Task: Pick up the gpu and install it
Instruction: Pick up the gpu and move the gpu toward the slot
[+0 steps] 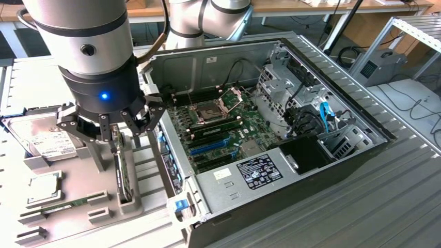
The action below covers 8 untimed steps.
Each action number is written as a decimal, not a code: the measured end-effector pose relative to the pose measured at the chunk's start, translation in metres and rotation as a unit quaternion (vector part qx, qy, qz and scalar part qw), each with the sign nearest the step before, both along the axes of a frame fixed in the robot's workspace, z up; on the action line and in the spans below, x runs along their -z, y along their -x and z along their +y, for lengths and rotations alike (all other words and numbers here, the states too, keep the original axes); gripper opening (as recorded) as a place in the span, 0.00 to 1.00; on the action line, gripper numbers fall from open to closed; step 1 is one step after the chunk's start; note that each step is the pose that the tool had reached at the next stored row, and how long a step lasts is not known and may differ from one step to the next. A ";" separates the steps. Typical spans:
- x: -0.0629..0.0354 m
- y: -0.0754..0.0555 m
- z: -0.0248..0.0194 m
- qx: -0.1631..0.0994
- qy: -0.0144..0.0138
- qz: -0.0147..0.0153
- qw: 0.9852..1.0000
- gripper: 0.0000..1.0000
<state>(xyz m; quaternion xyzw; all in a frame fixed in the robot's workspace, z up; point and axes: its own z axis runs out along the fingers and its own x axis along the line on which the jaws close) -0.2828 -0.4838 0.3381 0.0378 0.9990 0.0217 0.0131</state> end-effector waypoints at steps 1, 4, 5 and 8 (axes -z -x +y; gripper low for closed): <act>0.0003 0.000 0.0000 0.000 0.000 0.000 1.000 0.42; 0.0010 0.000 0.0000 0.000 0.000 0.000 1.000 0.42; 0.0014 0.000 0.0000 0.000 0.000 0.000 1.000 0.42; 0.0022 0.000 0.0000 0.000 0.000 0.000 1.000 0.42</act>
